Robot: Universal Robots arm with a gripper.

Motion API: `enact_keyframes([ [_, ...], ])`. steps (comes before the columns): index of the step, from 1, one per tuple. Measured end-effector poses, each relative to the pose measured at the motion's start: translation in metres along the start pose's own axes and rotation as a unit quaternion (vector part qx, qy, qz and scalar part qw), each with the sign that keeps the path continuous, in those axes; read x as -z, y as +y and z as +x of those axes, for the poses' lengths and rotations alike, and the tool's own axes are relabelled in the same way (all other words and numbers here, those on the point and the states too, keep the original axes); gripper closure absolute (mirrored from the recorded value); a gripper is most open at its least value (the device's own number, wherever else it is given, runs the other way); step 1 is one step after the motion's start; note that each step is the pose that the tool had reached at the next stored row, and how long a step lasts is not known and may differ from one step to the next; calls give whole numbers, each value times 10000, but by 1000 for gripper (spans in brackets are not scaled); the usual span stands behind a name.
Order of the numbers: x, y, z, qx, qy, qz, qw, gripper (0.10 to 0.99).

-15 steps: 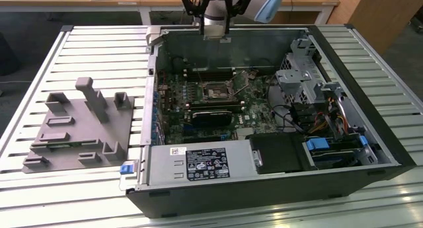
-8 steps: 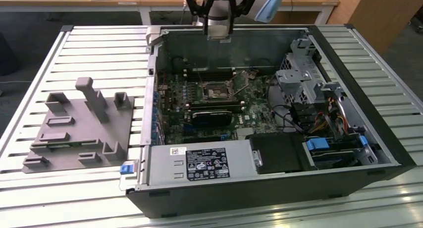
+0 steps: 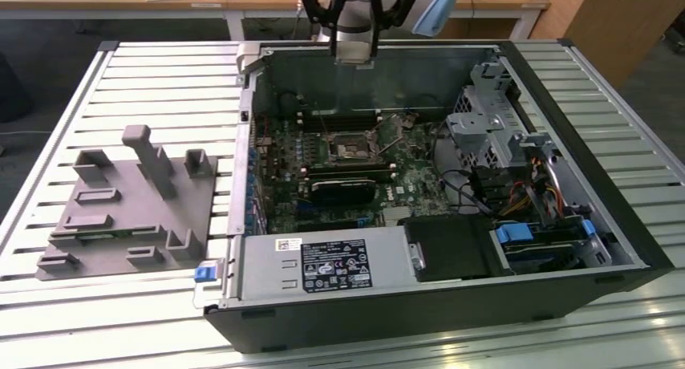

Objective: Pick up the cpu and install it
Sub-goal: 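Place the cpu into insertion slot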

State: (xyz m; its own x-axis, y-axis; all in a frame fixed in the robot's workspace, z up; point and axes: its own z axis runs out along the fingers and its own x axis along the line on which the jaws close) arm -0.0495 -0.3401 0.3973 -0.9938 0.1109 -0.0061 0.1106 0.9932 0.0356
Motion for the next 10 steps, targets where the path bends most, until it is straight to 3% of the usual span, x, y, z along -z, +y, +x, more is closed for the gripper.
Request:
enact_keyframes([
  [5, -5, 0, 0, -446, -16, 3, 9990, 557],
  [10, -12, 0, 0, -849, -30, 6, 9964, 557],
])
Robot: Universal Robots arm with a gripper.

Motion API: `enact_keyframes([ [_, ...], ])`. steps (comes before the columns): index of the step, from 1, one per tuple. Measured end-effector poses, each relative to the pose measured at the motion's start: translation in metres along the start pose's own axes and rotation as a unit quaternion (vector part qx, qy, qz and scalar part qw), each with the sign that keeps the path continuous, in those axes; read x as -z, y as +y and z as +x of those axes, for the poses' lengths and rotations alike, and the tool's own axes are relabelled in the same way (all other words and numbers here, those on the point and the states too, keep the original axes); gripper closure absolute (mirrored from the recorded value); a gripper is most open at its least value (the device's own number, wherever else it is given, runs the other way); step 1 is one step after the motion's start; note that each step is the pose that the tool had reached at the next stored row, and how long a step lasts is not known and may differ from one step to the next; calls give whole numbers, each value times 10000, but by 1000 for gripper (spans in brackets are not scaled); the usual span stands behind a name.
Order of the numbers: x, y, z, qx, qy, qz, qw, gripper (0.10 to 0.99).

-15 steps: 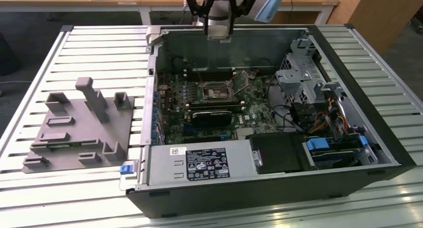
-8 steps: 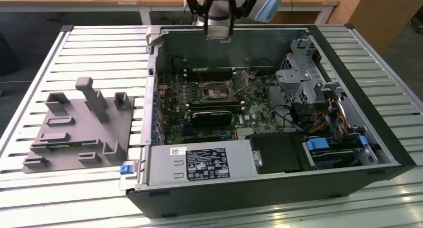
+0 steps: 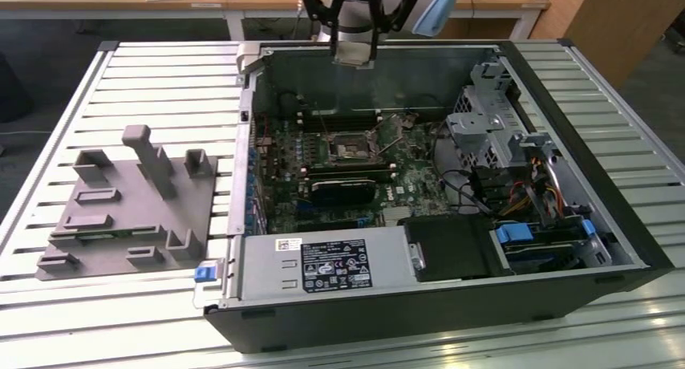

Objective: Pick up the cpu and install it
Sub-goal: 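Place the cpu into insertion slot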

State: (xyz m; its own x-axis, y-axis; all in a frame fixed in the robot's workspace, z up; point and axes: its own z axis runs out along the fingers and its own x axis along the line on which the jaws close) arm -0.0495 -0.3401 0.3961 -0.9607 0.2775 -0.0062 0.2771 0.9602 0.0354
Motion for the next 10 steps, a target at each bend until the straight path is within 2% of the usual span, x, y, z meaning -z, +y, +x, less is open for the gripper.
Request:
enact_keyframes([
  [5, -7, 0, 0, -419, -15, 4, 9991, 557],
  [10, -15, 0, 0, -829, -30, 7, 9966, 557],
])
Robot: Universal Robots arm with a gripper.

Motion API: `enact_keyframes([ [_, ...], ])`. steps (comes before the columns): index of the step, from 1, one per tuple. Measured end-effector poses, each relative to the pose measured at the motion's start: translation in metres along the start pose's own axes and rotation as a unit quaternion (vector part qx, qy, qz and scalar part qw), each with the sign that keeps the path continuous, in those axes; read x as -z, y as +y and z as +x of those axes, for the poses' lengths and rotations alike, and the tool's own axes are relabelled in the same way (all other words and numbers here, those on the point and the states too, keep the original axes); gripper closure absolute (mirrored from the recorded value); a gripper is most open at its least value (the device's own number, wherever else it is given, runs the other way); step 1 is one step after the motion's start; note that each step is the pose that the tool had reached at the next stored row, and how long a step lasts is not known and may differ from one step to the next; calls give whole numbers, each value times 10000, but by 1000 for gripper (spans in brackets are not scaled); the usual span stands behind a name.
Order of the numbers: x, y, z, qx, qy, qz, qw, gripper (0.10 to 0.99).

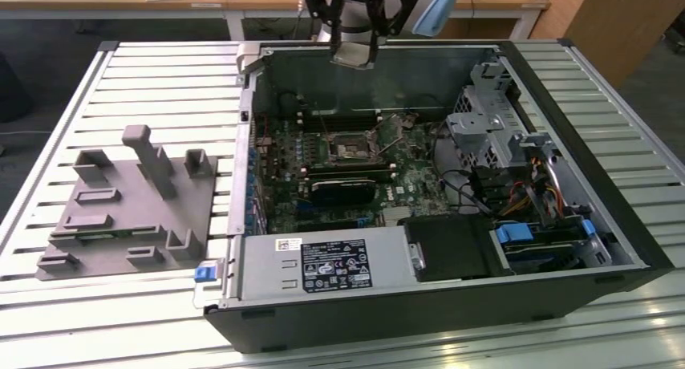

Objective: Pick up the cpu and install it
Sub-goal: 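Place the cpu into insertion slot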

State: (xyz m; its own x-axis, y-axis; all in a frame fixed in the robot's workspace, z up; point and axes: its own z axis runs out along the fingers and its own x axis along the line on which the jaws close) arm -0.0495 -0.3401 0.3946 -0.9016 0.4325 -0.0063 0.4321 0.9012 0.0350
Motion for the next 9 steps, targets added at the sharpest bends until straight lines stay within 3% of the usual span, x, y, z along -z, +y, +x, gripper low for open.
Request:
enact_keyframes([
  [5, -8, 0, 0, -414, -14, 3, 9991, 557],
  [9, -14, 0, 0, -755, -27, 5, 9971, 557],
])
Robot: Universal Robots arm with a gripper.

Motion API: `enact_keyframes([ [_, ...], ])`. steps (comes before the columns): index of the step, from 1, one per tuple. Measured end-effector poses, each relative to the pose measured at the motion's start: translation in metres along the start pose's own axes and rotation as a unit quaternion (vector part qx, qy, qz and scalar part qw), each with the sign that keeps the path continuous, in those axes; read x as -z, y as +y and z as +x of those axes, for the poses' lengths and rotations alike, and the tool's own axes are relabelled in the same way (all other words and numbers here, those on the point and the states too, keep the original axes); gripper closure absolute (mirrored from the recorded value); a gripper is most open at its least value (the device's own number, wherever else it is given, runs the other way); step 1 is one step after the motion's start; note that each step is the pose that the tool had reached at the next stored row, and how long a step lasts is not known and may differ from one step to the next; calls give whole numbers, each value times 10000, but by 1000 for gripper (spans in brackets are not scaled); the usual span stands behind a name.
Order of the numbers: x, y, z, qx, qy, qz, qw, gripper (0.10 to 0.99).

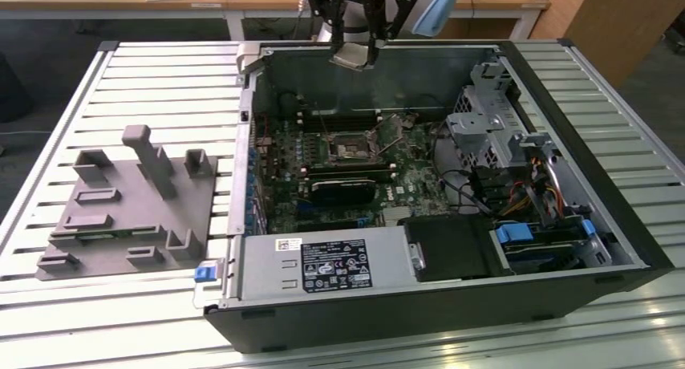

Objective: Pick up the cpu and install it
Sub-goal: 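Place the cpu into insertion slot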

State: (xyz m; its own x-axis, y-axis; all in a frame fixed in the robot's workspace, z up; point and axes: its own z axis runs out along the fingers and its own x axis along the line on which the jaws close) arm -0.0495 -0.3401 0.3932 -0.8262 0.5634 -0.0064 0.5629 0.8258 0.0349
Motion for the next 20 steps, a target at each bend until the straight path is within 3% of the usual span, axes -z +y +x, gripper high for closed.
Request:
enact_keyframes([
  [5, -7, 0, 0, -411, -15, 3, 9992, 557],
  [10, -14, 0, 0, -827, -30, 7, 9966, 557],
  [15, -21, 0, 0, -1239, -44, 10, 9923, 557],
  [20, -28, 0, 1, -1639, -59, 12, 9865, 557],
])
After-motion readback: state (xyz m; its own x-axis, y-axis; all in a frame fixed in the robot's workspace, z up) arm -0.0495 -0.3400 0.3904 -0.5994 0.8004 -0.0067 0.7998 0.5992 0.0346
